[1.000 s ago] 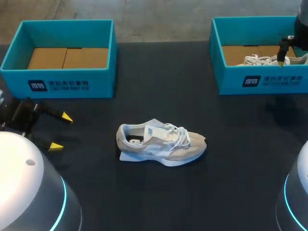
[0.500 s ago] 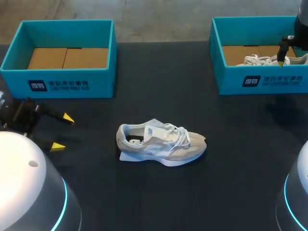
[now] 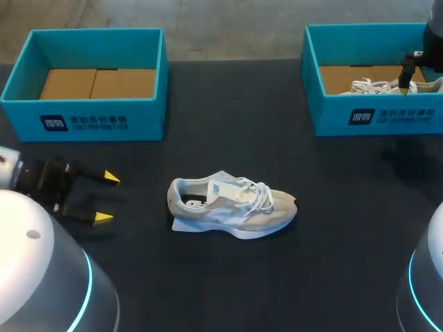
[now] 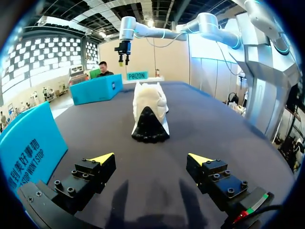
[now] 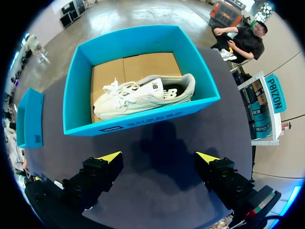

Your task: Take the shoe out of the shoebox, open the shoe tongue, remove and reinsert the insole, then place the shoe into the shoebox

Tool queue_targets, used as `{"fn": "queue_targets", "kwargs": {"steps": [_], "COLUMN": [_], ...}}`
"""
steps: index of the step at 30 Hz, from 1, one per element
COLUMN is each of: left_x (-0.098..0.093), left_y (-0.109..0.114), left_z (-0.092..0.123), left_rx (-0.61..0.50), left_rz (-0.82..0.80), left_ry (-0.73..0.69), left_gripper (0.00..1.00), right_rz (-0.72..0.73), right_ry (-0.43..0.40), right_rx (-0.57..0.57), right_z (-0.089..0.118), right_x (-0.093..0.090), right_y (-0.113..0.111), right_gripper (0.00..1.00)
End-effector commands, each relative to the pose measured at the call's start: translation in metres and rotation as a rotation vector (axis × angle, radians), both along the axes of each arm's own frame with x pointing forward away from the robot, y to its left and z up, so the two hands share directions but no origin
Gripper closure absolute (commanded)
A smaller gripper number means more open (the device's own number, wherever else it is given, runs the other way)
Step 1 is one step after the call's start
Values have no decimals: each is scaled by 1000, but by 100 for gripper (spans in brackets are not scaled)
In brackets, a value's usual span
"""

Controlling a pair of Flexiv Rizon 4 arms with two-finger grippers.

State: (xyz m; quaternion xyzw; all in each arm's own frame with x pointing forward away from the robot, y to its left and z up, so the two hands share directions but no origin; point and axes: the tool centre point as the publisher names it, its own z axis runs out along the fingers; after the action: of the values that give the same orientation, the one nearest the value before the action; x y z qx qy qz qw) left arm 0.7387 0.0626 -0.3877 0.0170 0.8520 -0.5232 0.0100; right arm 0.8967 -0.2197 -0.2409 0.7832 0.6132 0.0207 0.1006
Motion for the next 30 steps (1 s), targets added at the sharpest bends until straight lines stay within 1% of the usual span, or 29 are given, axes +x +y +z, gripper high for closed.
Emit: {"fn": "queue_targets", "kwargs": {"steps": [1, 6, 13, 22, 30], "left_x": [2, 4, 9, 13, 10], "left_y": [-16, -33, -64, -104, -124], "left_z": [-13, -17, -20, -18, -21], "left_rx": [-26, -51, -85, -129, -136], "left_rz": [20, 26, 34, 0, -16], "left_ry": [-3, -11, -3, 14, 33], "left_gripper": [0, 0, 0, 0, 0], "right_rz": [0, 0, 0, 0, 0], "right_ry": [-1, -1, -1, -1, -1], "right_rx": [1, 1, 1, 1, 1], "right_z": [0, 0, 0, 0, 0], "right_x": [0, 0, 0, 0, 0], "right_y": [0, 0, 0, 0, 0], "right_gripper": [0, 0, 0, 0, 0]}}
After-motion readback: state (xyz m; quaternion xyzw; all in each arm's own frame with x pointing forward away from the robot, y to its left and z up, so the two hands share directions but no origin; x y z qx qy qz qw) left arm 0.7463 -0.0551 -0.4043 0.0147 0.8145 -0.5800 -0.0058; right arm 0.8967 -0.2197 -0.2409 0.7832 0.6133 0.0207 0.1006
